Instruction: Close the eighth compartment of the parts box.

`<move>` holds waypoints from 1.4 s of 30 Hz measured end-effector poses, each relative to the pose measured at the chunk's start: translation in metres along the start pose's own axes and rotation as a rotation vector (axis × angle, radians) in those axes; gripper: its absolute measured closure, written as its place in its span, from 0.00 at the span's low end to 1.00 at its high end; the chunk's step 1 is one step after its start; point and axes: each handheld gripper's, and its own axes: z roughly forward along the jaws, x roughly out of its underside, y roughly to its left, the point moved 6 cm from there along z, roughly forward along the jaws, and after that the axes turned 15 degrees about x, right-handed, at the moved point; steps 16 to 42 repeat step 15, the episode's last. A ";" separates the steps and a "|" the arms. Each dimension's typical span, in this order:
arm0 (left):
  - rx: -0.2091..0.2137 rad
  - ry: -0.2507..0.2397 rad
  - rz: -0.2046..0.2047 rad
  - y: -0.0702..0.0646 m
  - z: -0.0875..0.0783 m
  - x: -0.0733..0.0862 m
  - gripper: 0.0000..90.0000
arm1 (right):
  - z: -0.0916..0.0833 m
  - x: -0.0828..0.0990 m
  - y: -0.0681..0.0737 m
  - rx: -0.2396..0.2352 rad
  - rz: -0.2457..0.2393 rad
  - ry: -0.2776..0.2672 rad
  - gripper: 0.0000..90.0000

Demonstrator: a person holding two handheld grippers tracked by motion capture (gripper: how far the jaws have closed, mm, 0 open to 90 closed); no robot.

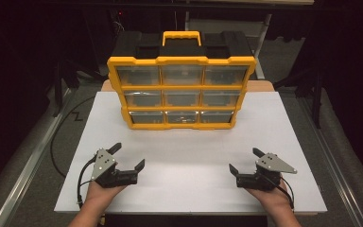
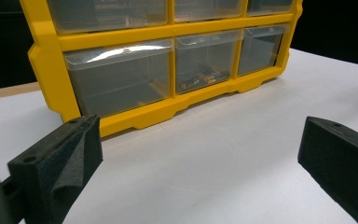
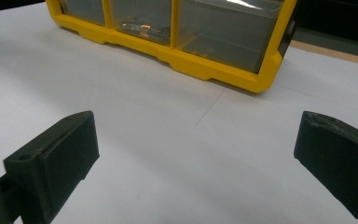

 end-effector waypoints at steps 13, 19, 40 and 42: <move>-0.002 0.001 0.001 0.002 -0.003 -0.001 0.01 | -0.001 0.001 0.001 0.024 0.014 -0.009 0.01; 0.002 0.018 -0.007 0.002 -0.002 0.000 0.01 | 0.000 0.002 0.000 0.029 0.005 -0.004 0.01; 0.002 0.018 -0.007 0.002 -0.002 0.000 0.01 | 0.000 0.002 0.000 0.029 0.005 -0.004 0.01; 0.002 0.018 -0.007 0.002 -0.002 0.000 0.01 | 0.000 0.002 0.000 0.029 0.005 -0.004 0.01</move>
